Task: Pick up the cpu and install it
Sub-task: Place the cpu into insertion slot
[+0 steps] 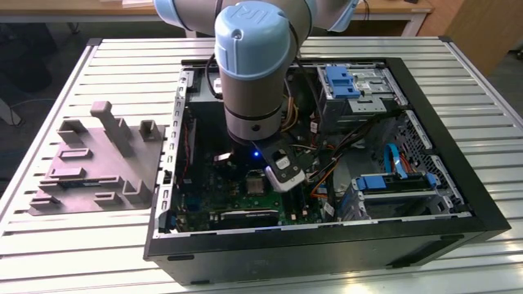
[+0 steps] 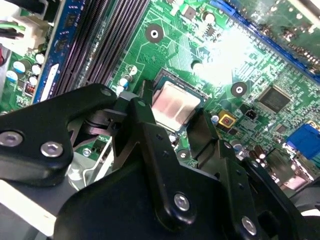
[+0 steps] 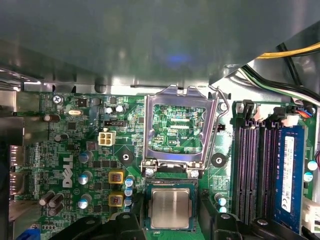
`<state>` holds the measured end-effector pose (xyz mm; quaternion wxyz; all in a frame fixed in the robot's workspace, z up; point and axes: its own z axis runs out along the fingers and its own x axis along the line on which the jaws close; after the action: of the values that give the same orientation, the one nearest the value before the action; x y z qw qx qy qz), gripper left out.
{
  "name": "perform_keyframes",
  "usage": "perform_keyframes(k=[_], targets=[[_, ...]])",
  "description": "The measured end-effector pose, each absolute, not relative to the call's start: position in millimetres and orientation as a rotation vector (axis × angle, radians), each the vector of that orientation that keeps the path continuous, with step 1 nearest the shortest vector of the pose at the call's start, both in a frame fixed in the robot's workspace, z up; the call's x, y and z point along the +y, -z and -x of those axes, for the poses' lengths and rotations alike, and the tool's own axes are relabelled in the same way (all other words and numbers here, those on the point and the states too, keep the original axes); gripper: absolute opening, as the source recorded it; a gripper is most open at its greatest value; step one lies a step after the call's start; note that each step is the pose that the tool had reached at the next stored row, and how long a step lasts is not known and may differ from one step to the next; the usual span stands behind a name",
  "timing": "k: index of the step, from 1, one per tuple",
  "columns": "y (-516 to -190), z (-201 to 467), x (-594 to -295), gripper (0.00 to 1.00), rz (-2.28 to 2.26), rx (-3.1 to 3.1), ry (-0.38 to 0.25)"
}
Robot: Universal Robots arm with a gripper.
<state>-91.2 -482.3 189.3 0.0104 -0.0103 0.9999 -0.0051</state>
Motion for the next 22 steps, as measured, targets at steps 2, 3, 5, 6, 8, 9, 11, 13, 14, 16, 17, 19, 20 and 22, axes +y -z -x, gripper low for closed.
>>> perform_keyframes(k=[2,3,5,6,8,9,11,13,14,16,17,19,20,22], targets=[[-189.3,91.1,-482.3,0.54,0.032,3.121,0.016],[-189.3,91.0,-482.3,0.54,0.032,3.121,0.016],[-189.6,90.9,-482.3,0.54,0.032,3.121,0.016],[-190.2,91.0,-482.3,0.54,0.032,3.121,0.016],[-190.9,90.9,-482.3,0.54,0.032,3.121,0.016],[-191.1,90.9,-482.3,0.54,0.032,3.121,0.016],[-191.1,90.8,-482.3,0.54,0.032,3.121,0.015],[-191.0,90.3,-482.3,0.53,0.033,3.121,0.011],[-191.1,90.3,-482.4,0.46,0.032,3.121,0.01],[-191.1,90.3,-482.4,0.41,0.032,3.121,0.009],[-191.1,90.2,-482.3,0.41,0.032,3.121,0.008],[-191.0,90.1,-482.3,0.41,0.032,3.121,0.008],[-191.0,90.1,-482.3,0.41,0.032,3.121,0.008],[-191.1,90.1,-482.3,0.41,0.032,3.121,0.007]])
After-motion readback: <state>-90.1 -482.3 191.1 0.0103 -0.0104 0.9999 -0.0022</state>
